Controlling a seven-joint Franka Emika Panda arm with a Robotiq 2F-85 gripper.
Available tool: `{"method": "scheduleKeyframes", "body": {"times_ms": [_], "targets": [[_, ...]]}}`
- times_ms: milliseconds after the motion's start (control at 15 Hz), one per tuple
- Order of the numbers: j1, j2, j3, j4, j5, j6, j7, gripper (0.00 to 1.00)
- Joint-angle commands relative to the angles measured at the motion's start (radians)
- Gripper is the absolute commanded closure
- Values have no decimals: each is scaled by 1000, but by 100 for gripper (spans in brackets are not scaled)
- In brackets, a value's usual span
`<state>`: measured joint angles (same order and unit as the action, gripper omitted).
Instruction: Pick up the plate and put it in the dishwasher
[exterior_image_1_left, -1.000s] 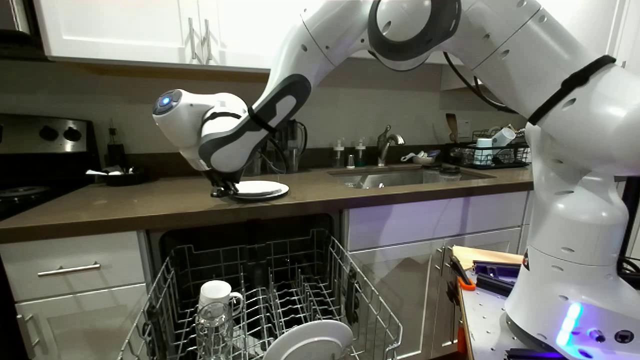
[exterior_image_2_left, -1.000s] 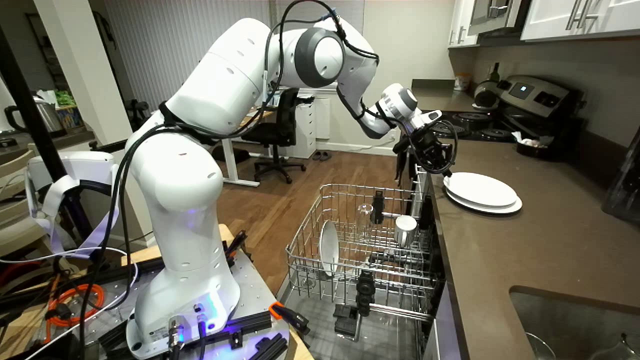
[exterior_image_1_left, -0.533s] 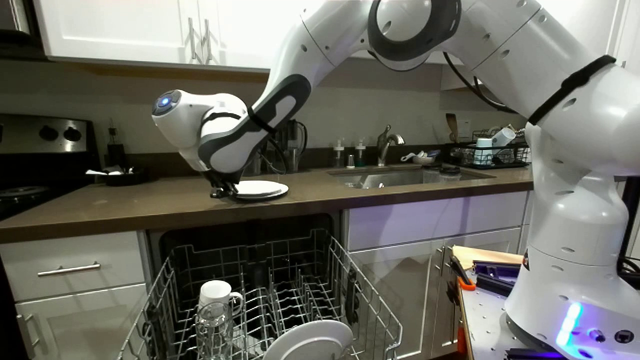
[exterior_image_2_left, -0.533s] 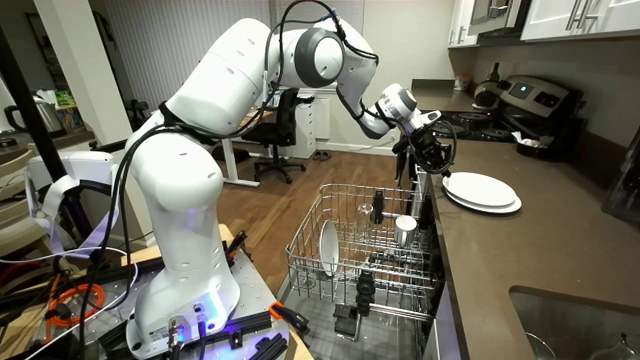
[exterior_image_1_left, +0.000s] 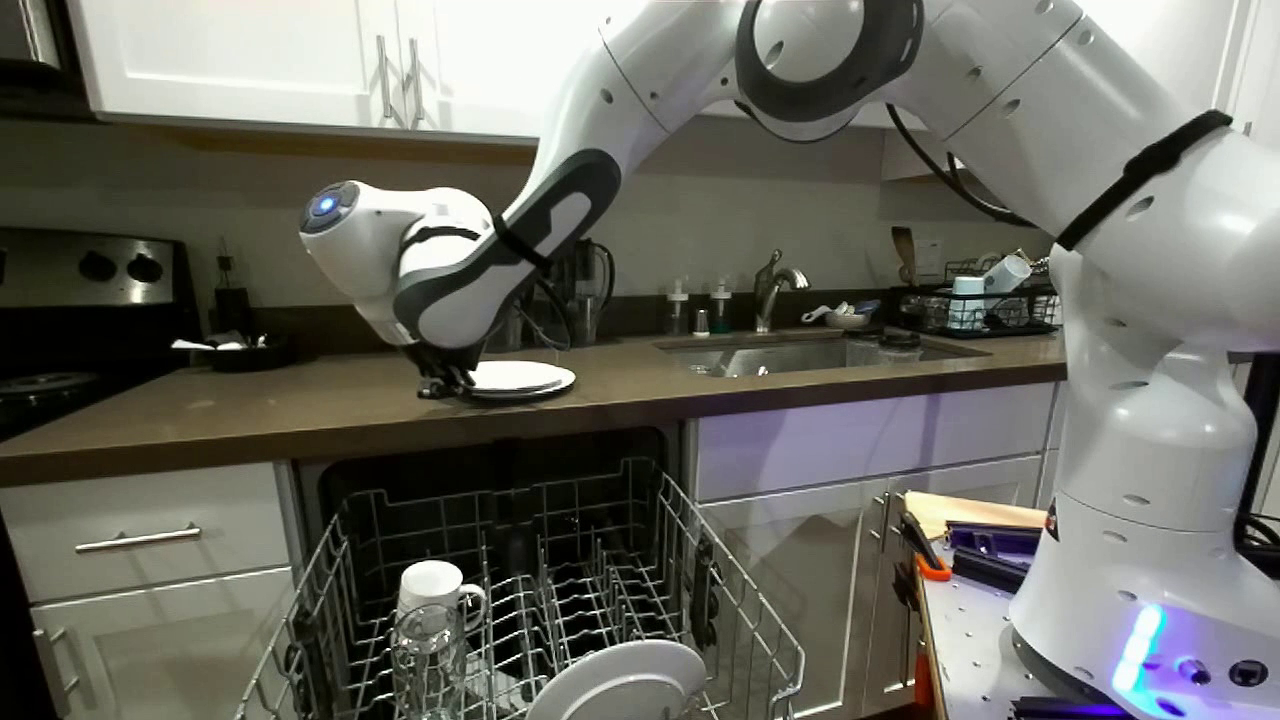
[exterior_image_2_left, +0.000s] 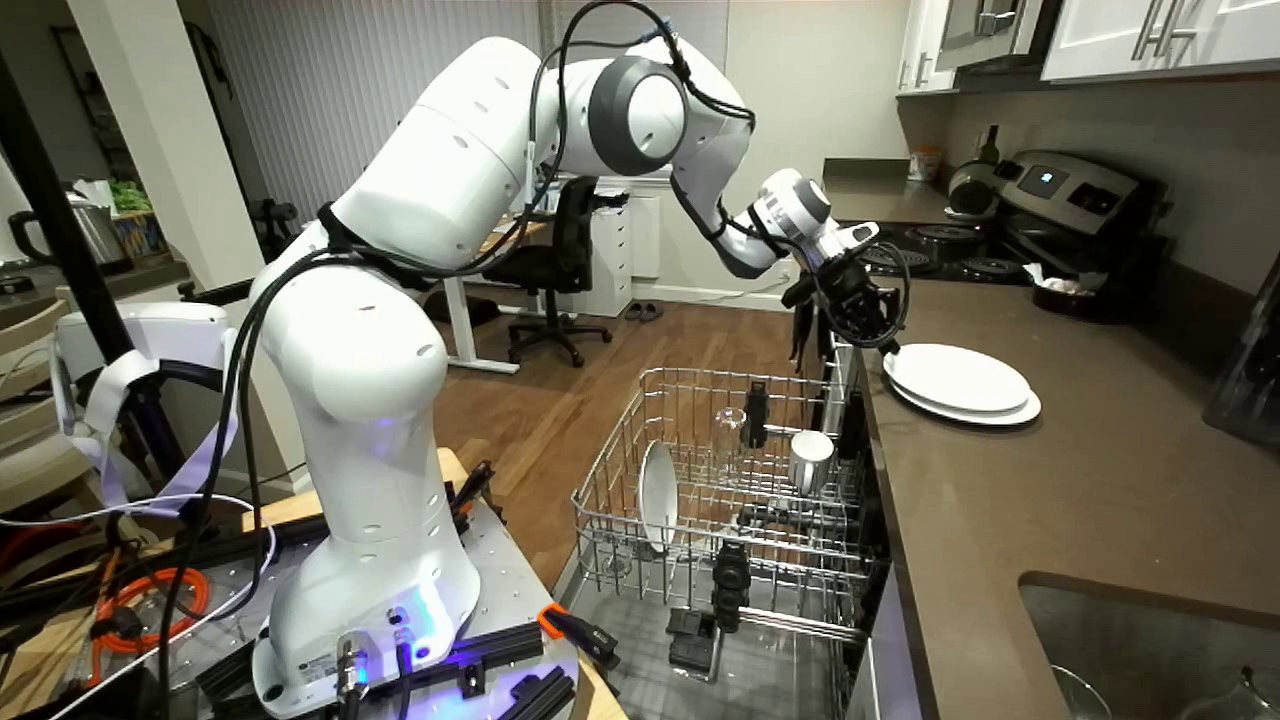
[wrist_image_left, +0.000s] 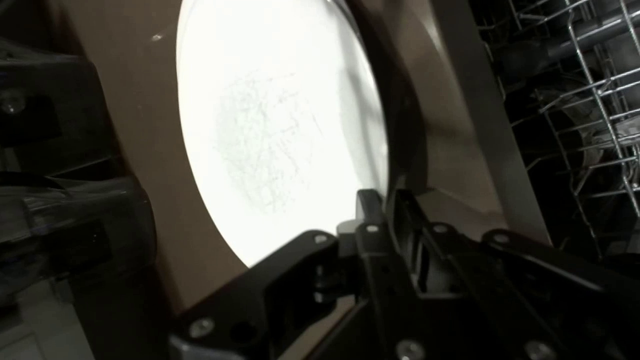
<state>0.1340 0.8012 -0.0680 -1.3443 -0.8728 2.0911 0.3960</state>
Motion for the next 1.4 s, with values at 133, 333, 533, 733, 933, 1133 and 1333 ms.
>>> {"method": "scheduleKeyframes", "body": {"times_ms": [133, 333, 533, 733, 933, 1133, 1333], "targets": [[32, 1, -22, -10, -5, 4, 0, 43], [63, 16, -53, -1, -50, -1, 27, 39], [81, 24, -75, 3, -105, -6, 39, 55], [80, 29, -81, 8, -144, -14, 50, 68], [75, 38, -83, 13, -159, -31, 53, 60], [75, 44, -81, 17, -151, -56, 50, 57], [77, 50, -81, 20, -154, -83, 53, 77]]}}
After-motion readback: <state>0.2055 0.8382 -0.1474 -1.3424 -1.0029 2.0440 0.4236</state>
